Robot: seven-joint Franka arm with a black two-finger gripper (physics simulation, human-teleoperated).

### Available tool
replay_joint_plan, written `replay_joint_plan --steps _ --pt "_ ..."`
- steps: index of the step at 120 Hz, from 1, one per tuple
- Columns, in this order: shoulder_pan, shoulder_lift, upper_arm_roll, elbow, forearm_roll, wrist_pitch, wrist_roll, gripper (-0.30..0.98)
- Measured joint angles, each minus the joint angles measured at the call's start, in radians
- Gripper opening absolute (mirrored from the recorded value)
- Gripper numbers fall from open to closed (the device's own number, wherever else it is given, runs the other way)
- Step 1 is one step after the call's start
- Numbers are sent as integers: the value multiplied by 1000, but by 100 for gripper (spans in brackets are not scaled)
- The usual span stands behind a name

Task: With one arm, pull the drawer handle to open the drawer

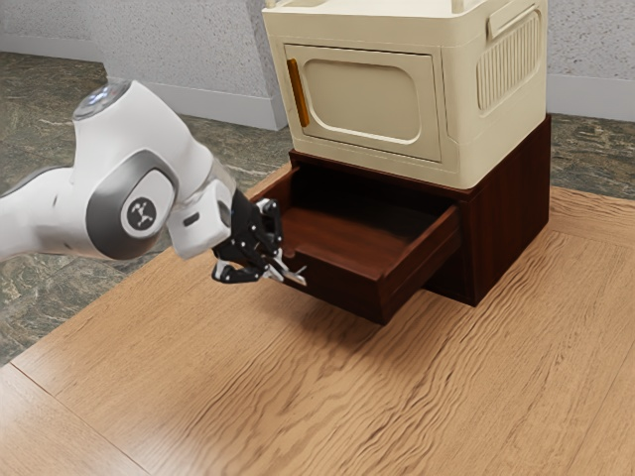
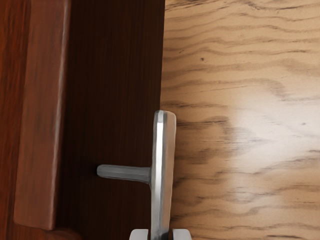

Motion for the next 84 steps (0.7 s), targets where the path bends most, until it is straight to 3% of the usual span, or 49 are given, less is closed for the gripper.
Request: replay_joint_plan --steps 20,45,65,73,84 --pt "-1 -4 0 -4 0 1 1 -2" --pt "-1 -9 0 -9 0 0 1 11" --pt "-4 -78 -2 4 -2 -27 -1 17" --pt "-4 -90 -2 59 -3 -71 -4 21" --pt "2 -50 -1 217 3 -180 -14 36"
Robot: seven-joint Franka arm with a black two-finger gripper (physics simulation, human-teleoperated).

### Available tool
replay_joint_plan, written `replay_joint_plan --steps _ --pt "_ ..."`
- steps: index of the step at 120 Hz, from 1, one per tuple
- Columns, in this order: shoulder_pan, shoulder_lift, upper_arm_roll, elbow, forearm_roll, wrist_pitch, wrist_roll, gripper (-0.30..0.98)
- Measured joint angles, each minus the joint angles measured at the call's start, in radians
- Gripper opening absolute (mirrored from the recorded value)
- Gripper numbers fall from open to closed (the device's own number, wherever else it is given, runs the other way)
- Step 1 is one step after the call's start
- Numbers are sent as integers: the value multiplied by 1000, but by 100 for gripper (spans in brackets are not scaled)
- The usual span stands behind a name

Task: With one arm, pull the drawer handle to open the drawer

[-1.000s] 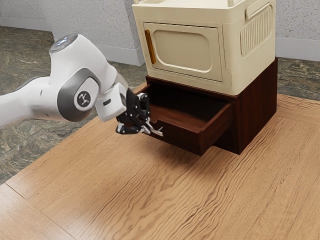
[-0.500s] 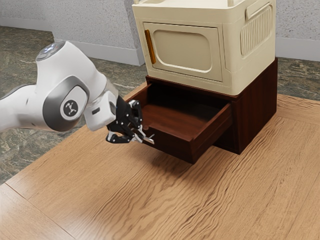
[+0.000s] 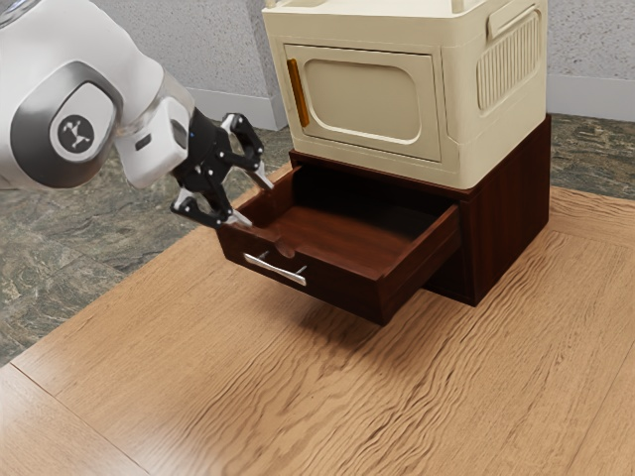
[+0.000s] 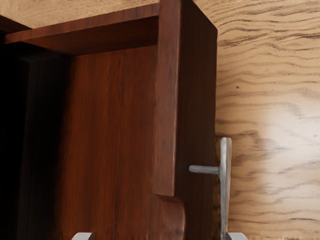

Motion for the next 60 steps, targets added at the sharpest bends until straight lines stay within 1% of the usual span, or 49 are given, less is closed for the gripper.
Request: replay_joint_plan --steps 5,14,22,31,39,60 --pt "4 47 1 101 15 -72 -11 42" --pt "-3 168 7 301 68 -230 -47 50" --pt "-29 226 33 389 100 -363 -95 55" --pt "-48 251 57 431 119 -477 -157 59" --pt "-36 261 66 443 124 -548 -209 62" --pt "26 260 71 449 128 -654 -321 66"
